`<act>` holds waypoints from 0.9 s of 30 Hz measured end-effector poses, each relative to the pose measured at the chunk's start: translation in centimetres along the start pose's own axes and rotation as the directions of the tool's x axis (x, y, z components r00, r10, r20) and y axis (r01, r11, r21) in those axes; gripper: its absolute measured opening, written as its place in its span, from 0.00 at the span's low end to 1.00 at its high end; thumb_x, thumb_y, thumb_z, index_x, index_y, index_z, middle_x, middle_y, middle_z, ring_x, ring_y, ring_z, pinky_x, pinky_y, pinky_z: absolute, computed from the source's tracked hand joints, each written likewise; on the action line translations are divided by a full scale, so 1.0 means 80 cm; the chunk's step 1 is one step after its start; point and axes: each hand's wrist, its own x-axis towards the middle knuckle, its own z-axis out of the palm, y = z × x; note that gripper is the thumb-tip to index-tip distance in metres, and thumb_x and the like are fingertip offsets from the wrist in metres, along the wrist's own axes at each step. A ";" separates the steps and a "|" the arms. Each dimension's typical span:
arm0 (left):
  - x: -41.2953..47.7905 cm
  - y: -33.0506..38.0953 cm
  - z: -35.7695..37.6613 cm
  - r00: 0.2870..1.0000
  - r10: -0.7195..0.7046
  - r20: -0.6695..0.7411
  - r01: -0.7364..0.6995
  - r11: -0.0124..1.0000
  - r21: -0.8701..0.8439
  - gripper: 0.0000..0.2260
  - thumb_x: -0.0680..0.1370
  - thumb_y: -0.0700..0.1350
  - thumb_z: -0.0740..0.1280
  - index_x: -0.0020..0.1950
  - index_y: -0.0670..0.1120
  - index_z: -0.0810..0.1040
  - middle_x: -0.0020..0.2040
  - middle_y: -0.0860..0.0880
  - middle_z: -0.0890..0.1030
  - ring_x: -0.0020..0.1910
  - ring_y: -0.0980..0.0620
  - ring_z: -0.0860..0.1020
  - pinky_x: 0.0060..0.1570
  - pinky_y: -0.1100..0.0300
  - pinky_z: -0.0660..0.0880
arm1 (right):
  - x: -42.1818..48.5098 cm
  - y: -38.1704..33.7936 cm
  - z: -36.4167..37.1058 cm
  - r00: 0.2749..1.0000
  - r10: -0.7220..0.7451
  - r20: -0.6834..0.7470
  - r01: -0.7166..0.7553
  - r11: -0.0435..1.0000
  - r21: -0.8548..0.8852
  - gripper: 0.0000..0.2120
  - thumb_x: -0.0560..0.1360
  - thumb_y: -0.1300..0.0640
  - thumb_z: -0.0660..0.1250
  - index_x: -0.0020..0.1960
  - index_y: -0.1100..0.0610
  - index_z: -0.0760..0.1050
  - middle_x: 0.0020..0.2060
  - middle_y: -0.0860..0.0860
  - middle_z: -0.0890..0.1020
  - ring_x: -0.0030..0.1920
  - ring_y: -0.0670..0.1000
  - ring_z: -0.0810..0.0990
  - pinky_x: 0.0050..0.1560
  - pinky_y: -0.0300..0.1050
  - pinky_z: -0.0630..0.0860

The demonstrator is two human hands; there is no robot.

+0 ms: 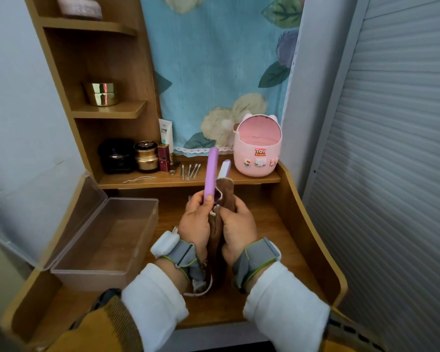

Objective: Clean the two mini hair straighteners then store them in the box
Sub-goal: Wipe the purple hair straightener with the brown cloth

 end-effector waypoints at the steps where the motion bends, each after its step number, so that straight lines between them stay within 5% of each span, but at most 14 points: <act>1: -0.001 0.003 -0.001 1.000 0.008 0.004 -0.008 1.000 -0.013 0.09 0.68 0.61 0.59 0.44 0.70 0.77 0.56 0.42 0.78 0.59 0.42 0.75 0.63 0.43 0.70 | -0.001 0.000 -0.001 1.000 -0.013 -0.014 0.013 1.000 -0.006 0.16 0.71 0.68 0.66 0.55 0.54 0.78 0.46 0.59 0.84 0.47 0.59 0.84 0.50 0.54 0.80; 5: -0.007 0.006 0.003 0.996 0.008 0.088 0.003 0.992 -0.130 0.07 0.76 0.51 0.63 0.48 0.60 0.80 0.58 0.38 0.77 0.57 0.42 0.77 0.64 0.45 0.70 | 0.005 -0.015 -0.004 0.982 -0.097 -0.164 0.095 0.995 -0.025 0.13 0.68 0.65 0.72 0.50 0.57 0.76 0.45 0.59 0.83 0.43 0.57 0.83 0.47 0.51 0.81; 12: -0.009 0.010 0.006 0.987 0.046 0.156 -0.005 0.966 -0.257 0.13 0.71 0.45 0.67 0.53 0.56 0.82 0.60 0.42 0.78 0.60 0.43 0.77 0.66 0.44 0.69 | 0.014 -0.016 -0.010 0.947 -0.196 -0.254 0.135 0.961 -0.240 0.07 0.67 0.61 0.70 0.45 0.56 0.79 0.39 0.55 0.84 0.38 0.53 0.83 0.42 0.48 0.80; 15: -0.012 0.008 0.010 0.991 0.015 0.132 0.028 0.949 -0.315 0.11 0.78 0.37 0.63 0.55 0.50 0.79 0.53 0.43 0.81 0.53 0.45 0.78 0.64 0.46 0.71 | 0.013 -0.016 -0.010 0.970 -0.126 -0.206 0.082 0.975 -0.208 0.10 0.68 0.65 0.67 0.49 0.57 0.79 0.40 0.57 0.84 0.39 0.54 0.83 0.42 0.47 0.80; 21: -0.001 0.020 0.010 0.995 -0.081 0.061 0.101 0.835 -0.541 0.12 0.79 0.37 0.59 0.61 0.42 0.75 0.45 0.44 0.81 0.40 0.50 0.80 0.47 0.56 0.77 | -0.010 -0.002 -0.010 0.997 -0.006 0.071 -0.009 0.978 0.206 0.12 0.75 0.68 0.63 0.53 0.56 0.80 0.44 0.59 0.84 0.42 0.55 0.83 0.45 0.48 0.80; 27: 0.009 0.013 0.005 0.984 -0.177 0.027 0.158 0.787 -0.596 0.10 0.80 0.41 0.59 0.58 0.45 0.77 0.33 0.50 0.84 0.32 0.55 0.81 0.44 0.57 0.78 | -0.033 0.016 -0.006 0.994 -0.026 0.106 0.011 0.990 0.140 0.20 0.71 0.69 0.68 0.60 0.54 0.78 0.50 0.58 0.84 0.52 0.59 0.82 0.56 0.56 0.78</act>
